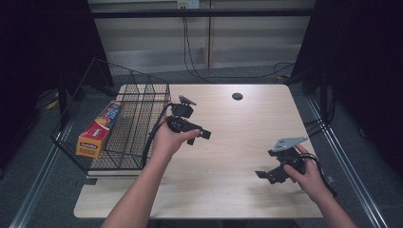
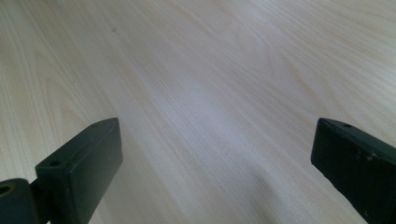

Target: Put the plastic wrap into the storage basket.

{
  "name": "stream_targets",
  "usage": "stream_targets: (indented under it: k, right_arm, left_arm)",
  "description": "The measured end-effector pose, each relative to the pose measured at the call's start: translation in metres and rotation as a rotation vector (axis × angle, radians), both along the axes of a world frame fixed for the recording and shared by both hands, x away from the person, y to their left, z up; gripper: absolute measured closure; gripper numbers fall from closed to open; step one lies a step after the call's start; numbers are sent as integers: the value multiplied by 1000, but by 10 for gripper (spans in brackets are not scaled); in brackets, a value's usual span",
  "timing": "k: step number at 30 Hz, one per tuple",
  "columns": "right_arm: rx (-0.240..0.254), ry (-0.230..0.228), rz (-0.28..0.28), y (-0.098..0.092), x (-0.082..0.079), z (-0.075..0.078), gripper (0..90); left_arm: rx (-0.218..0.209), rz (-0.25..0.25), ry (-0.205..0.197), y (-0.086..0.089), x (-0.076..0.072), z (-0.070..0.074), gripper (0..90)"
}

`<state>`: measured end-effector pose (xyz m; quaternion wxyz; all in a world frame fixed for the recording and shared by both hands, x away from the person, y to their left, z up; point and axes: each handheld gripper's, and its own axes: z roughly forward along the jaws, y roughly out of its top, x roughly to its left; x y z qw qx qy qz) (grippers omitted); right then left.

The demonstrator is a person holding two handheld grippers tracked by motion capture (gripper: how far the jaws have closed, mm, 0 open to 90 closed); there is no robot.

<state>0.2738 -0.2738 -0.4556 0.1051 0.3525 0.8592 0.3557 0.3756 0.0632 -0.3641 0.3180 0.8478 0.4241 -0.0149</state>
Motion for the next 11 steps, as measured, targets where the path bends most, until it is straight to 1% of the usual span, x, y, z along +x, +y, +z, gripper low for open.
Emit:
stream_targets:
  k: [1, 2, 3, 4, 5, 7, 8, 10, 11]
  right_arm:
    - [-1, 2, 0, 0, 0, 0, 22]
    - [6, 8, 6, 0, 0, -1, 22]
    - [-3, 7, 0, 0, 0, -1, 22]
    - [-9, 12, -3, 0, -1, -1, 22]
    - [-11, 12, -3, 0, 0, -2, 22]
    - [-2, 15, 3, -1, 0, -3, 23]
    - [-7, 10, -7, -1, 0, -3, 21]
    - [-10, 11, -13, -1, 0, -3, 22]
    - [-7, 15, -10, -1, 1, -4, 22]
  left_arm:
    - [-3, 5, -3, -1, -1, -2, 102]
    - [-1, -5, -8, -1, -2, -3, 101]
    - [3, -10, -12, -2, -3, -4, 100]
    - [-8, -13, -16, -3, -5, -6, 100]
    - [-7, -25, -18, -3, -6, -8, 99]
    - [-12, -28, -20, -4, -8, -11, 99]
    - [-1, -42, -24, -4, -9, -12, 97]
    - [6, -41, -34, -5, -11, -15, 94]
    - [-9, -22, -33, -6, -13, -17, 94]
